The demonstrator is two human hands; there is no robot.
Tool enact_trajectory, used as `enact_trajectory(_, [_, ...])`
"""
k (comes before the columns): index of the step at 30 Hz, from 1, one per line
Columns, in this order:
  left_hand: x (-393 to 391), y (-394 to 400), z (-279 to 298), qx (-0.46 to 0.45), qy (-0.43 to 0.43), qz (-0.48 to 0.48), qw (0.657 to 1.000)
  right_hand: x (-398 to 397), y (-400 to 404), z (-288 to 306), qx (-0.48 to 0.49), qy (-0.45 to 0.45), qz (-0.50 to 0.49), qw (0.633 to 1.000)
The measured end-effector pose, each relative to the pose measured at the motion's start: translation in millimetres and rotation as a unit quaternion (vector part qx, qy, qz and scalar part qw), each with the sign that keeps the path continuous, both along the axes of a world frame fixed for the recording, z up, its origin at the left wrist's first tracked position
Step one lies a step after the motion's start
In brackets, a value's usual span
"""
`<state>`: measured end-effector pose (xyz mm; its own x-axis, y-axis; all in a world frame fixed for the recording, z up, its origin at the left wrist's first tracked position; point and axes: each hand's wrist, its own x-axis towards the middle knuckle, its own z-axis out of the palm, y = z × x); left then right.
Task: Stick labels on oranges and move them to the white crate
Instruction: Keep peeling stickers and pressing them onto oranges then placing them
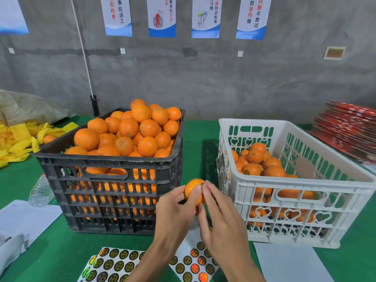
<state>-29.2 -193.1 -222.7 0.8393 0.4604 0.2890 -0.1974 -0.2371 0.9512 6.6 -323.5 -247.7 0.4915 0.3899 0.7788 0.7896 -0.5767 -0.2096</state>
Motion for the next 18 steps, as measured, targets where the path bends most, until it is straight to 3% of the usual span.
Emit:
enact_trajectory(3, [3.2,-10.0,18.5,0.01,-0.03,0.01,0.999,-1.9,0.6,18.9,0.003,-0.014,-0.021,1.0])
enact_trajectory(9, [8.2,-24.4,40.7,-0.126,-0.047,-0.024,0.991,-4.1,0.0,45.0,0.053,0.054,-0.029,0.997])
enact_trajectory(18, [43.7,-37.6,67.5,-0.038,-0.044,0.049,0.997,12.1,-1.5,76.4,0.046,-0.008,-0.048,0.998])
